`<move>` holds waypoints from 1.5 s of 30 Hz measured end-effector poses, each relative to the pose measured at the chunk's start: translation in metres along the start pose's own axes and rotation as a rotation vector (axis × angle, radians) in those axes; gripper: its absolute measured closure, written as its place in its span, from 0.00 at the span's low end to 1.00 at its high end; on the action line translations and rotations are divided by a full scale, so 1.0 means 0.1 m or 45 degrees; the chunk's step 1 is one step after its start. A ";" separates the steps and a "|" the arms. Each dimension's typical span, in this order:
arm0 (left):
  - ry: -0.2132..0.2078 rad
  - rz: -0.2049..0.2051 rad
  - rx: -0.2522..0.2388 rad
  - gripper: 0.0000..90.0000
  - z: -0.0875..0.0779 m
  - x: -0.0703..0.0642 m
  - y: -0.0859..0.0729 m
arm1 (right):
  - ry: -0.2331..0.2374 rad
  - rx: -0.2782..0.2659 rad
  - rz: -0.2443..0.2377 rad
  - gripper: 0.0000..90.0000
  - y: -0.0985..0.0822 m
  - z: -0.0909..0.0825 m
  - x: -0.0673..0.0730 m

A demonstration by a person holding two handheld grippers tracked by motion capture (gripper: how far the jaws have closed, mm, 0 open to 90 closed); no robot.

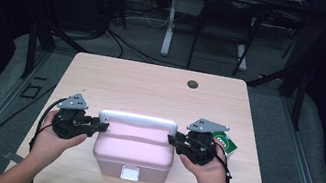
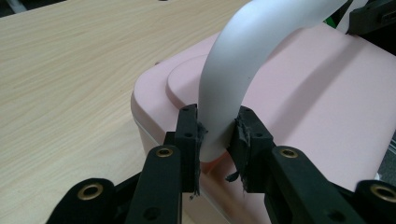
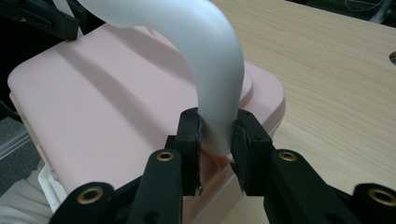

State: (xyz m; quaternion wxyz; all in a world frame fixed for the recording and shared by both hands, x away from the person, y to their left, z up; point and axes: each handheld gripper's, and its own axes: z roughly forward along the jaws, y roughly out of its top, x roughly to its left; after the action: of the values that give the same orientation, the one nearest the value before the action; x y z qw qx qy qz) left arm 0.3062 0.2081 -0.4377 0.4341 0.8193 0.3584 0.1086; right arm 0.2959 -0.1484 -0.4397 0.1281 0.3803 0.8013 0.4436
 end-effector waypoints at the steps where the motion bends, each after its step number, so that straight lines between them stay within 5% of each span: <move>1: -0.001 0.001 0.000 0.82 -0.01 -0.02 -0.01 | 0.000 0.003 -0.006 0.82 -0.02 -0.02 0.03; 7: 0.001 0.011 0.019 0.81 -0.04 -0.08 -0.02 | -0.035 0.026 -0.022 0.82 -0.05 -0.08 0.10; 13: 0.000 0.012 0.041 0.81 -0.05 -0.09 -0.01 | 0.007 0.026 -0.016 0.82 -0.06 -0.10 0.11; 30: -0.007 -0.020 0.033 0.81 -0.14 -0.01 0.28 | 0.012 -0.009 0.030 0.82 0.18 -0.19 0.05; 45: -0.017 0.008 0.002 0.76 -0.27 -0.01 0.21 | 0.028 -0.018 0.075 0.83 0.19 -0.20 0.03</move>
State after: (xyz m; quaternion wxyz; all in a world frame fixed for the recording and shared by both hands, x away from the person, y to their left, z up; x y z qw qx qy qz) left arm 0.3027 0.2168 -0.4051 0.4354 0.8216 0.3529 0.1043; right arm 0.2927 -0.1524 -0.4129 0.1089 0.3979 0.7881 0.4568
